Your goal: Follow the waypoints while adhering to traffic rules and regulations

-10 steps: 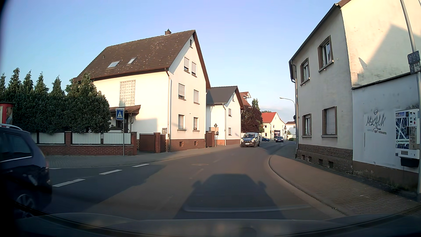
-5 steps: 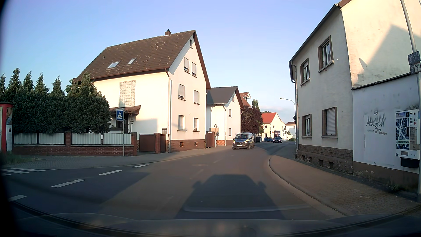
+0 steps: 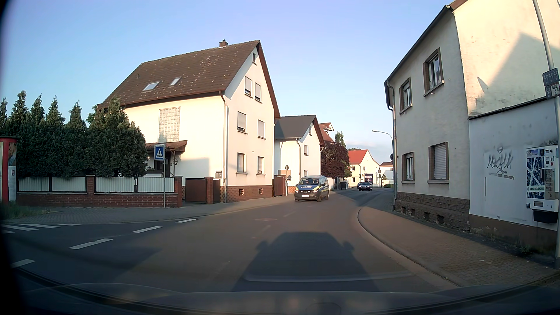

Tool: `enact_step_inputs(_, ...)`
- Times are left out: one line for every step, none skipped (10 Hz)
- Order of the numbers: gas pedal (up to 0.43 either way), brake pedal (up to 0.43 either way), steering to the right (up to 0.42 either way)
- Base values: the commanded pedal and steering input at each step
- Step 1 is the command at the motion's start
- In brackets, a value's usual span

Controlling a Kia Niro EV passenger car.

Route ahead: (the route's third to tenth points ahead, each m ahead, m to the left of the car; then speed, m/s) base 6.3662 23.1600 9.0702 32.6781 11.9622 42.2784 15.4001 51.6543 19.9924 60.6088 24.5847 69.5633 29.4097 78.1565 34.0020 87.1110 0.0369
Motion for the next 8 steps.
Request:
enact_step_inputs(0.000,0.238,-0.045)
enact_step_inputs(0.000,0.232,-0.045)
enact_step_inputs(0.000,0.232,-0.045)
enact_step_inputs(0.000,0.232,-0.045)
enact_step_inputs(0.000,0.238,-0.045)
enact_step_inputs(0.000,0.238,-0.045)
enact_step_inputs(0.000,0.238,-0.045)
enact_step_inputs(0.000,0.238,-0.045)
